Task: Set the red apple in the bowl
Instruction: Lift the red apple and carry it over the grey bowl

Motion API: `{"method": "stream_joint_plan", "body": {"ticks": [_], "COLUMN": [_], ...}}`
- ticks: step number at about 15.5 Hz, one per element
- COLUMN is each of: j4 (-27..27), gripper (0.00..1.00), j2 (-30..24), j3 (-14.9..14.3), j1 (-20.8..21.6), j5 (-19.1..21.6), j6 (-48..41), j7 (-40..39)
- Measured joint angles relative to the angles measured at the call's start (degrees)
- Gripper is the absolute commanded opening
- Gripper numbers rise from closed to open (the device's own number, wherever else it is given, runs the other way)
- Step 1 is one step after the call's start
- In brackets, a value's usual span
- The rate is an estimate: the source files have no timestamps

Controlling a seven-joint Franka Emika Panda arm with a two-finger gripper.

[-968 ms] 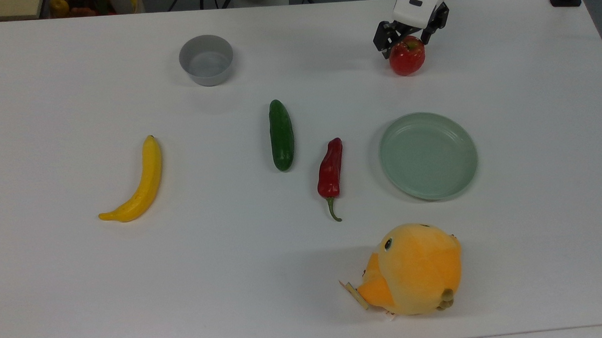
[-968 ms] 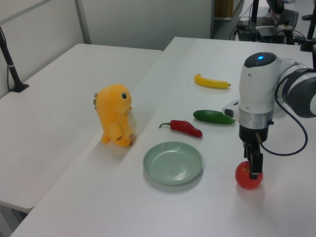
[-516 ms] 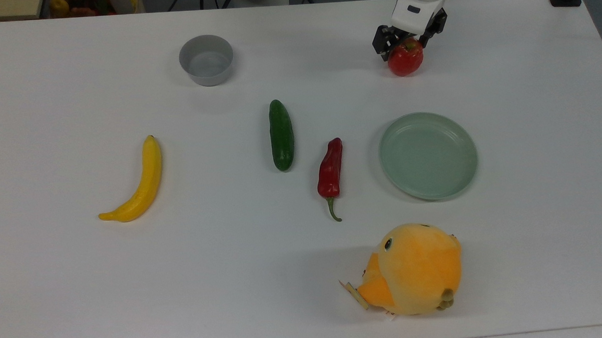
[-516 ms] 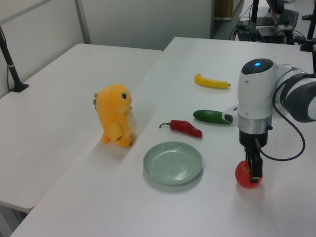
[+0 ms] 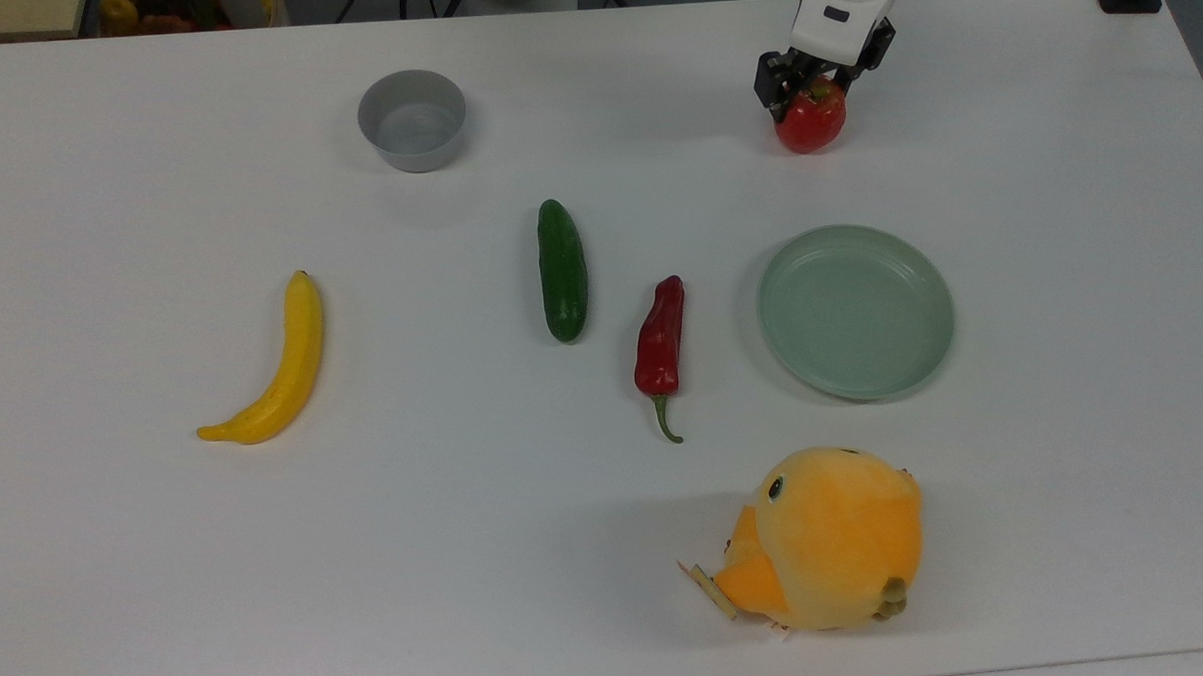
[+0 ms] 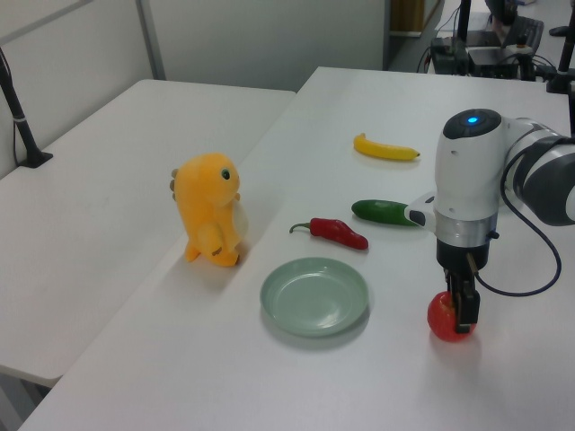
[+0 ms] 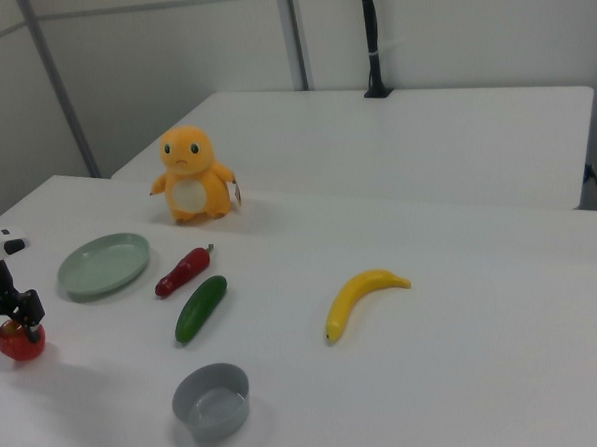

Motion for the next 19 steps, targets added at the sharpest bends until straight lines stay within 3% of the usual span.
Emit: {"method": "stream_joint_plan", "body": {"ticks": [5,14,19], "j4": [0.20,7.68,13.18], "gripper": [0.18,0.16,0.16], "j2": [-0.42,-9.89,-14.39], "j3": [0.00,-0.95,-6.89], "j1": [-0.01,-2.07,-3.19], "j5": [-0.34,-0.61,-0.36], "j6": [-0.60,-20.02,-31.44], "j7": [0.00,-0.15,-4.94]}}
